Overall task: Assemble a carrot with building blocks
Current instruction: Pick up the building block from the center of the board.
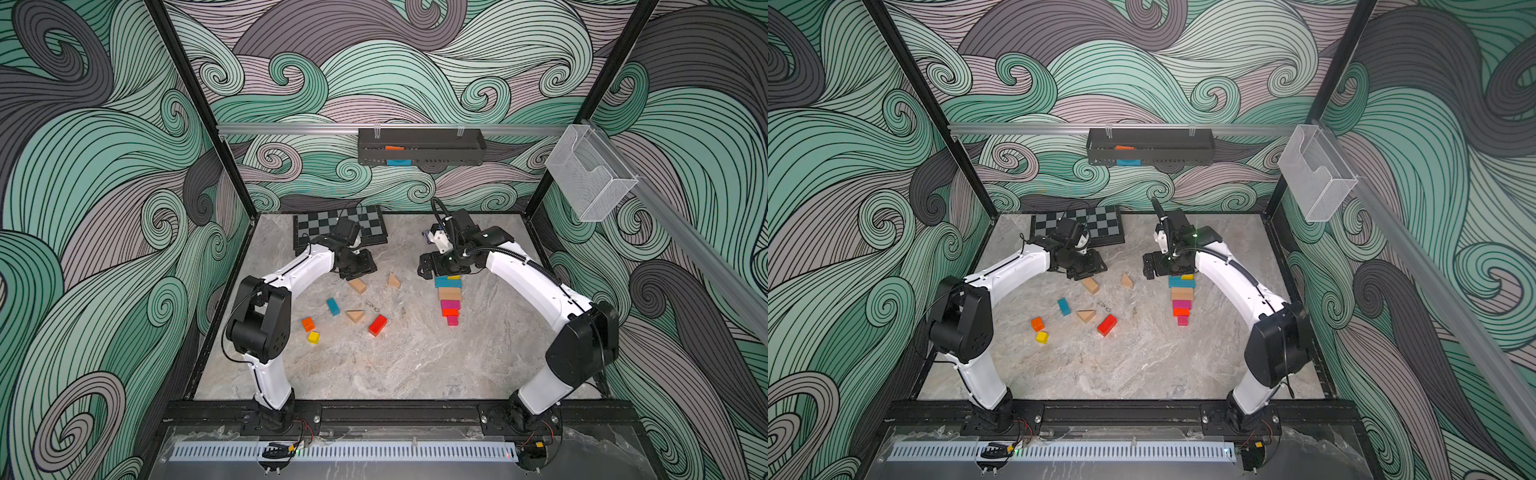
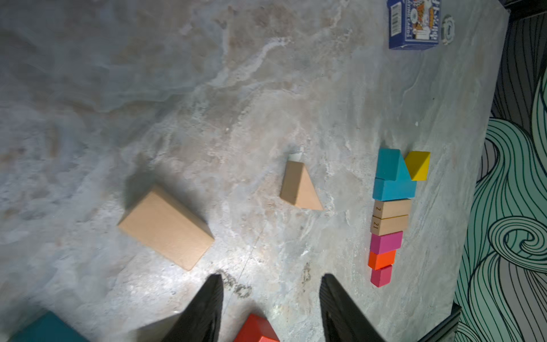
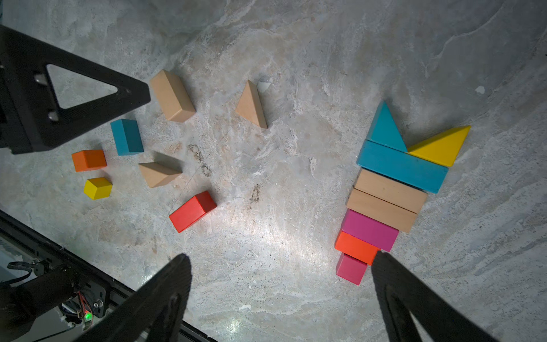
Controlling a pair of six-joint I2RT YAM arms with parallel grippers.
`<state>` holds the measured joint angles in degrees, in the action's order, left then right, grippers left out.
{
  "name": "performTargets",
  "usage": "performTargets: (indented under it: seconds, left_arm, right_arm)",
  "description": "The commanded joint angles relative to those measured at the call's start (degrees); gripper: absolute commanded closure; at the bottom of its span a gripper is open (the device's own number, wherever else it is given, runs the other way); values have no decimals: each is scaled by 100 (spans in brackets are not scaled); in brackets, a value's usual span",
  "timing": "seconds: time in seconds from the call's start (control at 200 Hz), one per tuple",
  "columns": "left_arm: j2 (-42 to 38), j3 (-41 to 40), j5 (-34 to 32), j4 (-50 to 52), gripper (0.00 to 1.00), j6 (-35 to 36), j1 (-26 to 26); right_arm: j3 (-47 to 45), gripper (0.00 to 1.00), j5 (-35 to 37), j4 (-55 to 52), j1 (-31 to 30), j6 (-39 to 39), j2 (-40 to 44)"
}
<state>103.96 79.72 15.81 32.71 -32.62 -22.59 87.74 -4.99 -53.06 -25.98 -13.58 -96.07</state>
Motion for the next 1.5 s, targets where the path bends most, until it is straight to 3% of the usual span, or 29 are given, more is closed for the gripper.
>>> performTargets:
  seconds: [0.0, 0.18, 0.305, 0.47, 0.71, 0.851, 1.121, 1.491]
  left_arm:
    - [-238, -83, -244, 235, 46, 96, 66]
    - [-1249, -762, -472, 950, 38, 68, 68]
    - [-1887, -1490, -356, 961, 32, -380, 63]
    - [-2115, -2130, -178, 586, 30, -1124, -9]
    - [-1825, -2312, -278, 230, 26, -2132, -53]
    - [-1389, -1990, -505, 550, 28, -2511, -87]
    - [-935, -1792, -854, 816, 39, -2776, -219]
    - [-471, -1647, -1081, 899, 38, -2838, -499]
  right_arm:
    - [188, 8, -176, -72, -45, 84, -380]
    - [223, 8, -189, -64, -197, 114, -529]
    - [71, 7, -203, -62, -236, 86, -488]
    - [-125, 6, -212, -60, -309, 84, -381]
    - [-358, 5, -179, -63, -335, 71, -209]
    - [-446, 5, -197, -51, -343, 75, -199]
    - [-587, 4, -183, 8, -346, 136, -152]
    - [-696, 4, -236, 96, -333, 148, -124]
